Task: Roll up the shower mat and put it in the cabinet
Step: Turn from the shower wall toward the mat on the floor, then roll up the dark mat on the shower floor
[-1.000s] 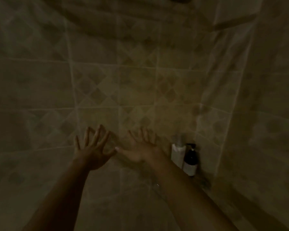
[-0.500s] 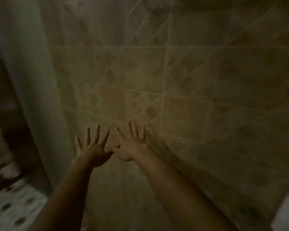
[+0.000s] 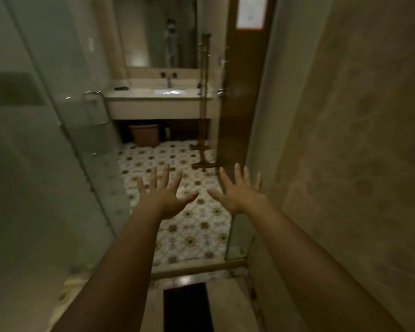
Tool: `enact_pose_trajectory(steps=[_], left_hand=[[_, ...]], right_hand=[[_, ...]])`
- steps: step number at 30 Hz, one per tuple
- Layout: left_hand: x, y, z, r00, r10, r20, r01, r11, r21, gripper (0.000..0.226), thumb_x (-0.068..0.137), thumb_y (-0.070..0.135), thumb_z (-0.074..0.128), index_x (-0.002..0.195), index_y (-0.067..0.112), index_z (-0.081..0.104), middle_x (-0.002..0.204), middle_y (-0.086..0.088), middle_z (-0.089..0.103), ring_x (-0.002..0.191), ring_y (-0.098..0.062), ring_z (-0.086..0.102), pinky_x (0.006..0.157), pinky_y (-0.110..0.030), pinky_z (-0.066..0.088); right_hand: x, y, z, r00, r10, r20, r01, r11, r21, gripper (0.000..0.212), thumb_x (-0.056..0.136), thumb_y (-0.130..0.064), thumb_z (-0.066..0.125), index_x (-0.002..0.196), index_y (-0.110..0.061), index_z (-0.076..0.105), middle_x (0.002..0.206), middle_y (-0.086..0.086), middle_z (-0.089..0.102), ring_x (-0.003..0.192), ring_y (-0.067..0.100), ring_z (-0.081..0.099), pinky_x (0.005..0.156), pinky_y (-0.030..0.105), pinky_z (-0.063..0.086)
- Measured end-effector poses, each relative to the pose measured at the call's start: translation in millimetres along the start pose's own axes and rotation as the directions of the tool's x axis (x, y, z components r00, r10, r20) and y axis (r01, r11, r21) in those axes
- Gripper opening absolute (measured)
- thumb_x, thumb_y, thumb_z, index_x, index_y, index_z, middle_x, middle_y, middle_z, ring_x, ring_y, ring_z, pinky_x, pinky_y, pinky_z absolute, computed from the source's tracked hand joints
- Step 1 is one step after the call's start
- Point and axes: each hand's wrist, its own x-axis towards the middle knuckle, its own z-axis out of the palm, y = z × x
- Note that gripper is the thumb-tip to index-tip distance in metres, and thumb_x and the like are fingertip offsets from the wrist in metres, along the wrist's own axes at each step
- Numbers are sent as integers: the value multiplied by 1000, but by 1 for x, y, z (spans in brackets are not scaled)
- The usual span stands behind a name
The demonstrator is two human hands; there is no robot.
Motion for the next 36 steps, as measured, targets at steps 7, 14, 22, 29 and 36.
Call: enact_pose_trajectory(steps=[7, 14, 22, 29, 36], left_hand=[[-28, -154, 48, 961, -264, 85, 263, 965, 14, 105, 58, 98, 0, 145, 44, -21, 152, 7, -37, 139, -26, -36, 109, -64, -18], [16, -220, 133, 949, -256, 183, 259, 966, 6, 106, 55, 101, -1, 143, 47, -21, 144, 10, -41, 138, -22, -36, 107, -62, -22], [76, -243, 294, 930, -204, 307, 223, 974, -28, 104, 57, 100, 1, 147, 48, -14, 154, 9, -33, 142, -23, -30, 108, -62, -19], [116, -264, 549, 897, -244, 369, 273, 962, -27, 104, 61, 97, -1, 148, 42, -12, 157, 8, -27, 144, -21, -25, 110, -60, -15], [131, -313, 849, 838, -215, 502, 240, 971, 14, 99, 75, 88, 18, 150, 33, -14, 157, 3, -29, 145, -24, -22, 115, -58, -8]], right_hand=[[50, -138, 93, 960, -228, 164, 240, 969, -52, 89, 78, -87, 8, 148, -39, -19, 156, 8, -31, 142, 33, -29, 105, 64, -26], [102, -166, 185, 940, -193, 282, 216, 975, -53, 90, 77, -87, 7, 148, -38, -19, 157, 8, -29, 143, 32, -27, 106, 65, -24], [162, -128, 337, 904, -104, 416, 140, 989, -56, 90, 78, -86, 8, 149, -37, -19, 159, 8, -26, 145, 31, -23, 108, 64, -19], [241, -72, 594, 887, -126, 443, 135, 991, 12, 92, 77, -86, 10, 151, -34, -10, 162, 5, -15, 147, 28, -17, 110, 64, -14], [304, -12, 901, 826, -200, 526, 232, 973, 4, 88, 89, -68, 37, 153, -24, -5, 163, 6, -2, 148, 29, -3, 115, 58, 2]])
